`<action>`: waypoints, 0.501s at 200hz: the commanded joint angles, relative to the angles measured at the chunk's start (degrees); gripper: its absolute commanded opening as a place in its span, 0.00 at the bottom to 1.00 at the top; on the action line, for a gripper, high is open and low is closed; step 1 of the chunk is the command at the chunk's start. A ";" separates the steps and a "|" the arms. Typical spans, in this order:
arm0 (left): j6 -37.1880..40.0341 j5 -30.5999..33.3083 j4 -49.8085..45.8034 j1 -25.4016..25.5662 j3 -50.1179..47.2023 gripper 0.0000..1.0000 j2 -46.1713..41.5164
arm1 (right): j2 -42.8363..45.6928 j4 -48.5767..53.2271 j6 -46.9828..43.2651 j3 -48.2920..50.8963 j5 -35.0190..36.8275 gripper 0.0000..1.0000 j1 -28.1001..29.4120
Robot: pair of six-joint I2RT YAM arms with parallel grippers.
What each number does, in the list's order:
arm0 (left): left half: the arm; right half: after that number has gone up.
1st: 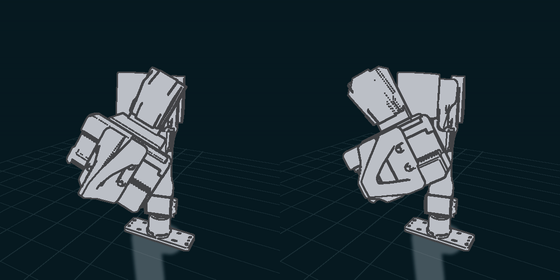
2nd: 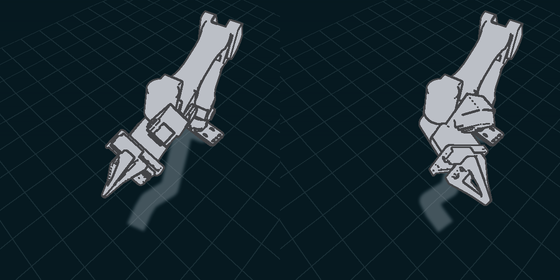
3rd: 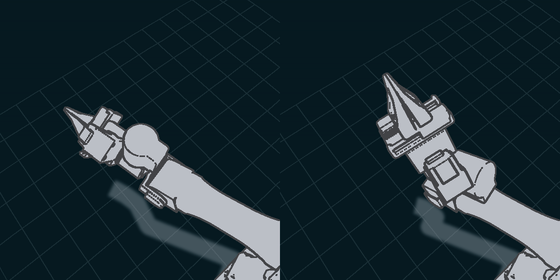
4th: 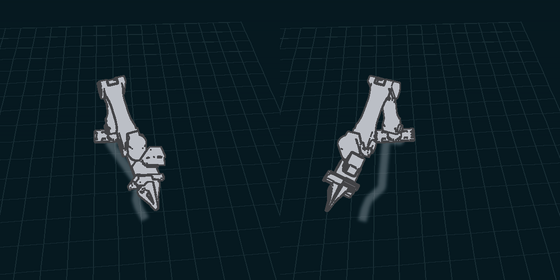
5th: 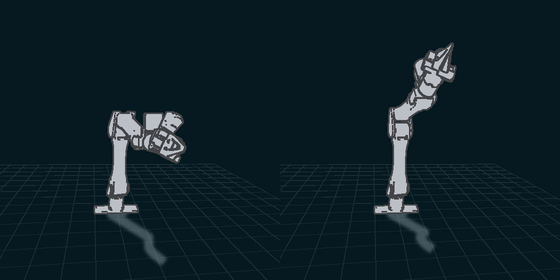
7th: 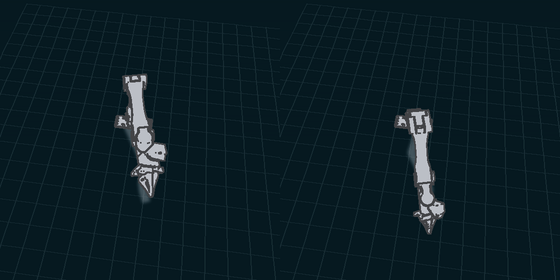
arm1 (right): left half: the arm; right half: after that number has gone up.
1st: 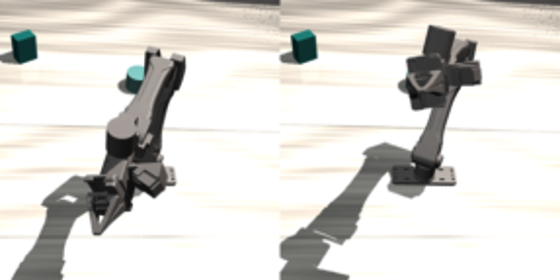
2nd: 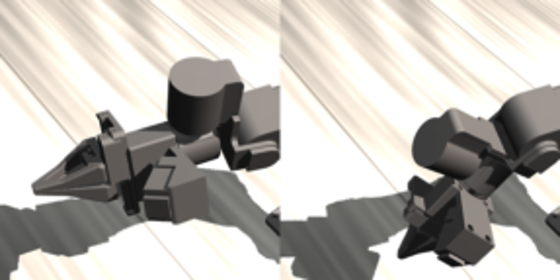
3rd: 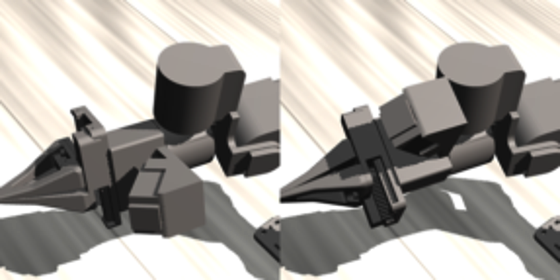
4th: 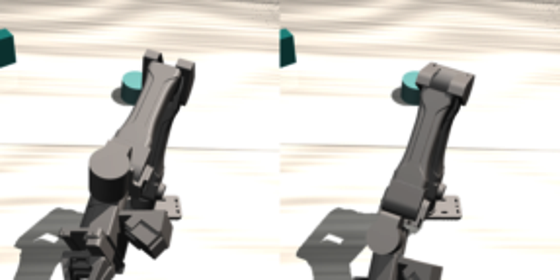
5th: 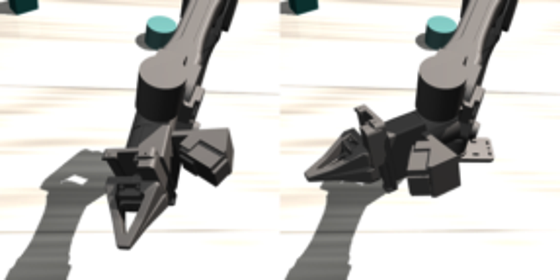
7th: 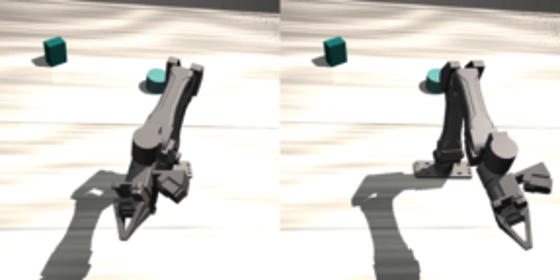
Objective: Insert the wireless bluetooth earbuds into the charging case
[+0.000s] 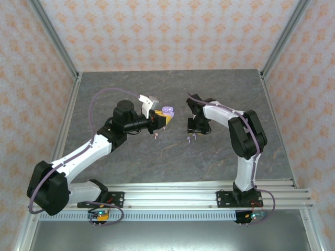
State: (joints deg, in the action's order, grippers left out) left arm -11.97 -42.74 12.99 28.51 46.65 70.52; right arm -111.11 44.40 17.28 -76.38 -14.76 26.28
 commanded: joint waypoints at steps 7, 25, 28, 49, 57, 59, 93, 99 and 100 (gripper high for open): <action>0.91 0.73 -0.30 0.55 -0.19 0.02 -1.26 | 2.09 -0.14 4.44 0.71 1.39 0.42 0.15; 0.89 0.74 -0.07 0.50 -0.20 0.02 -0.96 | 2.12 0.26 4.41 0.58 1.05 0.42 0.09; 0.82 0.73 -0.03 0.54 -0.11 0.02 -0.98 | 2.15 0.32 4.43 0.54 1.12 0.42 0.13; 0.80 0.60 0.19 0.51 0.01 0.02 -0.65 | 2.03 0.63 4.04 0.47 0.63 0.41 0.10; 0.72 0.53 0.19 0.49 0.01 0.02 -0.57 | 1.85 0.80 3.69 0.33 0.21 0.39 0.13; 0.72 0.50 0.17 0.49 0.01 0.02 -0.52 | 1.75 0.89 3.70 0.24 0.12 0.39 0.14; 0.65 0.55 0.19 0.50 0.00 0.02 -0.58 | 1.15 1.82 3.04 -0.16 -0.31 0.35 0.15; 0.72 0.55 0.19 0.49 -0.03 0.02 -0.56 | 1.03 1.85 2.93 -0.14 -0.33 0.35 0.15; 0.67 0.55 0.19 0.53 -0.01 0.02 -0.60 | 1.00 1.93 2.94 -0.16 -0.30 0.35 0.12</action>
State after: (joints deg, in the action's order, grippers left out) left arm -11.99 -42.74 12.99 28.51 46.65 70.54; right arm -110.93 44.18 20.38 -76.34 -15.03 26.28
